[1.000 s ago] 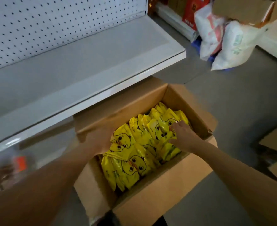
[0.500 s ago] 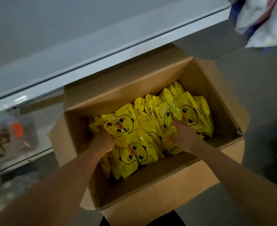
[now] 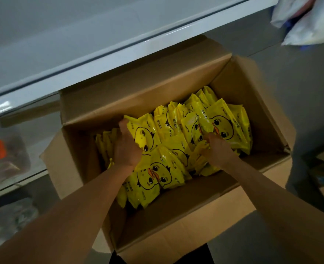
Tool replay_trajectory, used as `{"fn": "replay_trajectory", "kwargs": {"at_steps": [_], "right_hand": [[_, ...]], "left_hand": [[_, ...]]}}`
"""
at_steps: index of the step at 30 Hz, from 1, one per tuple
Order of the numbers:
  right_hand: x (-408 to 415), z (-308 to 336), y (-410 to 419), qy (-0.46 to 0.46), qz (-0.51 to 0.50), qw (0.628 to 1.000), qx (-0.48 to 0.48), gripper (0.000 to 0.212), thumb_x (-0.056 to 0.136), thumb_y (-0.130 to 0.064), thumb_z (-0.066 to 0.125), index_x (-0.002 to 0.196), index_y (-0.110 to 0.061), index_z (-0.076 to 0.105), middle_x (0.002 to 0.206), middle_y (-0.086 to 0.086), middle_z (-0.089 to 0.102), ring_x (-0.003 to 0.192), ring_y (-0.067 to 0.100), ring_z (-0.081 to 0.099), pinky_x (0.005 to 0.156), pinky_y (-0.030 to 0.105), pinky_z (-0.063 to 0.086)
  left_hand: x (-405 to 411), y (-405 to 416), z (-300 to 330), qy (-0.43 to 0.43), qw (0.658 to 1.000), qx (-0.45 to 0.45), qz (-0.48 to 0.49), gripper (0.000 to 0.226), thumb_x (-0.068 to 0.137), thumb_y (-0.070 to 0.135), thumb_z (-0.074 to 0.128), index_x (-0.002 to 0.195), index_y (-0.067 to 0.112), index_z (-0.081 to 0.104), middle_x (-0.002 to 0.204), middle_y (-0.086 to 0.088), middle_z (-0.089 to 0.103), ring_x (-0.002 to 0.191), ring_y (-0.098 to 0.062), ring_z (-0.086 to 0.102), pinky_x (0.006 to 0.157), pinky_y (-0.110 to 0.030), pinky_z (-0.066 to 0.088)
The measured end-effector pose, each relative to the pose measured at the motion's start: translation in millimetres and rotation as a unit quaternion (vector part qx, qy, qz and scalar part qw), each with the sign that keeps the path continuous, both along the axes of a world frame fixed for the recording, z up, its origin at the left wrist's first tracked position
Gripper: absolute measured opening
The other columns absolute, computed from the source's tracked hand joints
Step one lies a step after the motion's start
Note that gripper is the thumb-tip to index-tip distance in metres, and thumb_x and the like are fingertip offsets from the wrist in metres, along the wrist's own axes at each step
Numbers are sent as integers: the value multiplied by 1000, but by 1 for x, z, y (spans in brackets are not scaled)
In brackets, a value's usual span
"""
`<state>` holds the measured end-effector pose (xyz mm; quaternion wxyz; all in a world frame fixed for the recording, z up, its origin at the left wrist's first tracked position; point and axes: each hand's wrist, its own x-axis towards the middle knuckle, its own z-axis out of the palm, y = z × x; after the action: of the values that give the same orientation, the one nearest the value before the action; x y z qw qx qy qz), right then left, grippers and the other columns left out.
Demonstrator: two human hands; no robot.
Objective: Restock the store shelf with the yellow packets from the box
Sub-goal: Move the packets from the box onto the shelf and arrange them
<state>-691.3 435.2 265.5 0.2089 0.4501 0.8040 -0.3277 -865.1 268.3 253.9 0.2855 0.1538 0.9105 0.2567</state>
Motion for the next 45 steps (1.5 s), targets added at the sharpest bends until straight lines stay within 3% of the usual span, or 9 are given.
{"fn": "replay_trajectory", "kwargs": {"at_steps": [3,7,13,18,24,30,34,39,45], "right_hand": [[-4,1,-11,-10,24,999,-25,44,85,-6,57,128,-6,49,128,15,51,113,27,54,83,28,45],[-14,-4,-35,-11,49,996,-76,32,86,-7,57,119,-8,55,115,12,61,103,24,59,82,31,50],[-32,-32,-77,-75,64,989,-114,33,88,-11,56,120,-5,50,115,14,60,102,27,58,71,26,40],[-50,-53,-91,-126,37,987,-93,62,79,-17,73,130,-3,41,125,12,55,115,27,54,81,27,45],[-54,-73,-103,-195,86,977,-24,46,84,-26,66,123,-10,50,129,13,48,122,28,45,94,35,44],[-48,-57,-90,-101,-3,994,-50,23,91,-6,50,113,-1,56,113,16,60,104,29,58,74,29,42],[-36,-14,-74,6,-117,993,-30,17,92,-11,53,106,-3,49,94,13,55,83,25,53,58,27,41],[-32,69,-57,110,-165,980,27,27,93,-12,49,119,-9,43,106,14,61,97,32,58,79,40,47],[-36,181,-41,179,-169,963,112,12,95,-20,47,96,-12,55,77,3,56,78,26,53,61,30,38]], "left_hand": [[-3,0,6,-11,1000,-11,-17,79,79,-10,60,142,20,22,87,-3,56,78,-21,57,60,-34,43],[-23,-7,9,35,992,-73,-101,34,82,-3,60,115,4,54,109,-12,62,106,-29,57,82,-27,38],[-47,-28,-2,4,987,-103,-122,25,85,10,59,109,7,52,110,-18,63,110,-37,55,100,-52,41],[-51,-31,-6,-12,990,-88,-113,24,86,9,58,110,7,51,111,-16,62,112,-35,54,101,-50,40],[-49,-33,1,-27,993,-48,-103,25,88,5,55,113,4,52,111,-16,63,106,-31,58,89,-42,47],[-51,-36,14,6,992,-24,-127,17,88,6,54,105,5,53,99,-16,65,95,-34,61,79,-42,50],[-55,-33,38,22,991,-32,-132,23,90,9,54,113,11,54,104,-12,64,96,-32,60,78,-37,50],[-69,-21,95,7,992,33,-119,23,89,12,58,112,6,61,104,-14,65,82,-22,55,65,-26,38],[-85,-8,189,31,988,85,-123,15,87,13,59,99,9,66,90,-13,66,93,-32,62,70,-29,38]]}}
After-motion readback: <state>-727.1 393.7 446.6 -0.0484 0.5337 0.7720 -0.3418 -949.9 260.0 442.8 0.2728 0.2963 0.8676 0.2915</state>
